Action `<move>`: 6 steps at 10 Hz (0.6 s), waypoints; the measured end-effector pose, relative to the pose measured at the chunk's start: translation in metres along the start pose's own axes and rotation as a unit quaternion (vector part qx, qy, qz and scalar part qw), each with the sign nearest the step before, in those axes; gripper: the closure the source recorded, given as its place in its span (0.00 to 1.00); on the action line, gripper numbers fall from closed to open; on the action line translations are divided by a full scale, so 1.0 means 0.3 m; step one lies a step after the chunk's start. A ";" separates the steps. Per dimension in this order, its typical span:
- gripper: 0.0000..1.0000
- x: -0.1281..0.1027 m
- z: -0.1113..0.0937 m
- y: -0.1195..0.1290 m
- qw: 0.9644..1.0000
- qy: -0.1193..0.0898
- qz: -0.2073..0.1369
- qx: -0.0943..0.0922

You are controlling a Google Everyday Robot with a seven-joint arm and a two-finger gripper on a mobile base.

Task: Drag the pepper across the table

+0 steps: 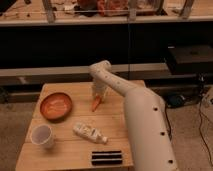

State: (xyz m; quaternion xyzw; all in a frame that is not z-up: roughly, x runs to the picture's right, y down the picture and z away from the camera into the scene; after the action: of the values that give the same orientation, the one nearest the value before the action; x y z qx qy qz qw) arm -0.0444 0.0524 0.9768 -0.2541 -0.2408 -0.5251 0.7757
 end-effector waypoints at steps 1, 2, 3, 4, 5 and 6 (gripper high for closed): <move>0.79 0.000 -0.002 -0.006 1.000 0.000 0.000 0.002; 0.90 -0.002 -0.009 -0.011 1.000 0.001 -0.002 0.002; 0.96 -0.005 -0.012 -0.015 1.000 0.001 -0.003 0.003; 1.00 -0.015 -0.013 -0.020 1.000 0.000 -0.006 0.002; 1.00 -0.021 -0.014 -0.015 1.000 0.000 -0.005 0.001; 1.00 -0.019 -0.016 -0.007 1.000 0.001 -0.004 -0.001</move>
State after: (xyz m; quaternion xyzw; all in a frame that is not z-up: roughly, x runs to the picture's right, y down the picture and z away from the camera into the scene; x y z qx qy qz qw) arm -0.0477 0.0526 0.9699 -0.2531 -0.2409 -0.5287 0.7735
